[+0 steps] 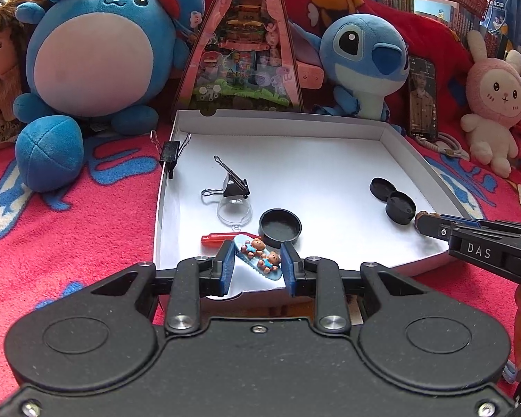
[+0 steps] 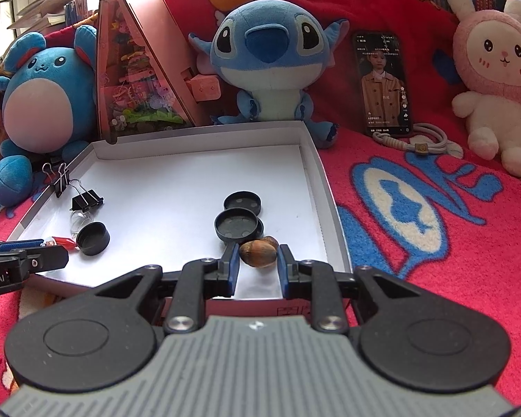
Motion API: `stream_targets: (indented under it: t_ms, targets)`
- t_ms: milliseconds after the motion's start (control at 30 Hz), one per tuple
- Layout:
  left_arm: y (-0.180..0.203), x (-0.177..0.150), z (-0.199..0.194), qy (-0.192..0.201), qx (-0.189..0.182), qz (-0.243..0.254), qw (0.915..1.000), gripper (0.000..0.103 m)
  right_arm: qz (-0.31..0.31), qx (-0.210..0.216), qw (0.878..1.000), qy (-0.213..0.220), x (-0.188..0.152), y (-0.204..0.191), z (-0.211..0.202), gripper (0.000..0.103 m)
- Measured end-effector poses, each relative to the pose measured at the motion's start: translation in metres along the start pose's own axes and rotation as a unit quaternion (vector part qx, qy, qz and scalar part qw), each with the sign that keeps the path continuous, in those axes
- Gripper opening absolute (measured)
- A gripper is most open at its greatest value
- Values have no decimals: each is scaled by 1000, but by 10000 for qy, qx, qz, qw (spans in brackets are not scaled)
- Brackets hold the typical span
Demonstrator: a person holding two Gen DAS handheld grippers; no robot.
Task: Organize rigid objects
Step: 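Lower the figure plate and brown nut into the white box with both grippers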
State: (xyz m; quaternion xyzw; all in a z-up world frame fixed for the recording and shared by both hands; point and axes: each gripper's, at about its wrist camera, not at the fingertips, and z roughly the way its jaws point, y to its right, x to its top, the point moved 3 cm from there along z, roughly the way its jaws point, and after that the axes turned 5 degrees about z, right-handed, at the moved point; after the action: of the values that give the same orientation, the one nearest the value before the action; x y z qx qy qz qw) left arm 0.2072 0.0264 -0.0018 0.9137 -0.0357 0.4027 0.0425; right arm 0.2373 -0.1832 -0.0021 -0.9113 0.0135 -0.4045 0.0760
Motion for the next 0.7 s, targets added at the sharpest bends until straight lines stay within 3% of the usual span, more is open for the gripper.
stream_targets:
  t_ms: [700]
  targets:
    - [2,0,12,-15,142,36,9999,28,112,0,9999,-125,0,-1,12,28]
